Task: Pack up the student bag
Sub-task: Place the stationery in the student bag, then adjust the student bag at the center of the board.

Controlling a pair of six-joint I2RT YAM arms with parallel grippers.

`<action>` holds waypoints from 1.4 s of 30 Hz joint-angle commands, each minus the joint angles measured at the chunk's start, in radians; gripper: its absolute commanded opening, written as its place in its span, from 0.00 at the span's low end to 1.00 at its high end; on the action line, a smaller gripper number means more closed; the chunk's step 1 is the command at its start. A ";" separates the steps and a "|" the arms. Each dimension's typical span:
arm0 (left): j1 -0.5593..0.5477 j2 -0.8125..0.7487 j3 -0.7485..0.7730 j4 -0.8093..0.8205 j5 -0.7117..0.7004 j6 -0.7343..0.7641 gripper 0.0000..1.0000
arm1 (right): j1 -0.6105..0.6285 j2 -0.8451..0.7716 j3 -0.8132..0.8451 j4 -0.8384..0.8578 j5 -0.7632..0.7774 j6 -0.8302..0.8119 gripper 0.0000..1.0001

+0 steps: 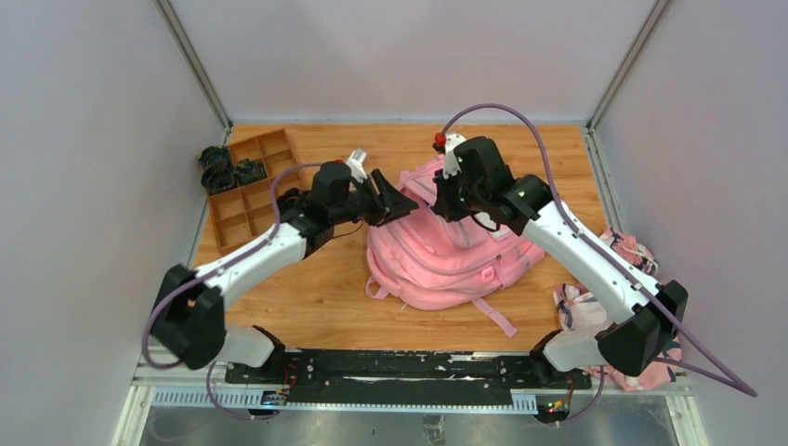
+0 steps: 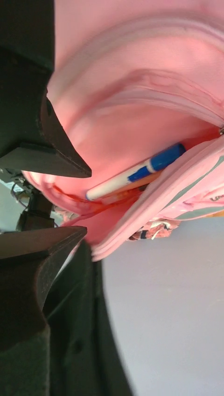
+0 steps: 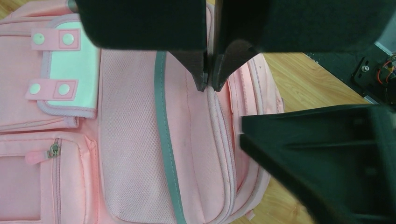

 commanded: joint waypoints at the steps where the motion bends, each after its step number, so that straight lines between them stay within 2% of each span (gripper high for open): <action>1: -0.005 -0.237 -0.081 -0.166 -0.155 0.102 0.48 | -0.006 -0.050 -0.011 0.057 -0.021 0.002 0.00; 5: 0.016 -0.346 -0.071 -0.343 -0.270 0.231 0.49 | -0.005 -0.053 -0.065 0.051 -0.067 -0.010 0.00; 9: 0.136 -0.345 -0.058 -0.369 -0.163 0.270 0.50 | -0.005 -0.057 -0.150 0.048 -0.114 -0.010 0.00; 10: 0.164 -0.347 -0.054 -0.375 -0.148 0.273 0.49 | -0.005 -0.049 -0.159 0.033 -0.131 -0.016 0.03; 13: 0.189 -0.349 -0.022 -0.368 -0.142 0.314 0.51 | -0.005 -0.011 -0.112 -0.109 -0.172 -0.037 0.25; 15: 0.190 -0.308 0.037 -0.395 -0.123 0.356 0.51 | 0.000 -0.046 -0.067 -0.170 -0.174 -0.043 0.41; 17: 0.190 -0.236 0.111 -0.431 -0.117 0.388 0.52 | -0.001 -0.128 -0.068 -0.172 -0.078 -0.038 0.50; 19: 0.190 -0.176 0.163 -0.411 -0.104 0.402 0.53 | -0.017 -0.210 -0.109 -0.158 0.101 -0.018 0.55; 20: 0.189 -0.140 0.186 -0.394 -0.094 0.409 0.52 | -0.048 -0.243 -0.144 -0.157 0.171 0.006 0.55; 22: 0.189 -0.046 0.257 -0.400 -0.065 0.431 0.51 | -0.174 -0.292 -0.238 -0.168 0.198 0.093 0.48; 24: 0.186 0.055 0.339 -0.419 -0.020 0.454 0.49 | -0.314 -0.345 -0.345 -0.151 0.113 0.163 0.38; 25: 0.178 0.103 0.370 -0.422 0.004 0.463 0.48 | -0.368 -0.375 -0.402 -0.127 0.068 0.194 0.37; 28: 0.131 0.199 0.419 -0.441 0.000 0.507 0.48 | -0.469 -0.436 -0.522 -0.067 -0.018 0.251 0.35; 31: 0.077 0.263 0.422 -0.476 -0.010 0.546 0.48 | -0.536 -0.418 -0.573 -0.017 -0.075 0.274 0.34; 36: 0.011 0.258 0.283 -0.439 -0.033 0.521 0.47 | -0.543 -0.278 -0.553 0.132 -0.165 0.245 0.34; 39: -0.046 0.188 0.145 -0.391 -0.059 0.479 0.47 | -0.543 -0.151 -0.491 0.200 -0.207 0.237 0.35; 42: -0.122 0.072 0.011 -0.343 -0.078 0.414 0.47 | -0.543 0.011 -0.379 0.197 -0.248 0.205 0.35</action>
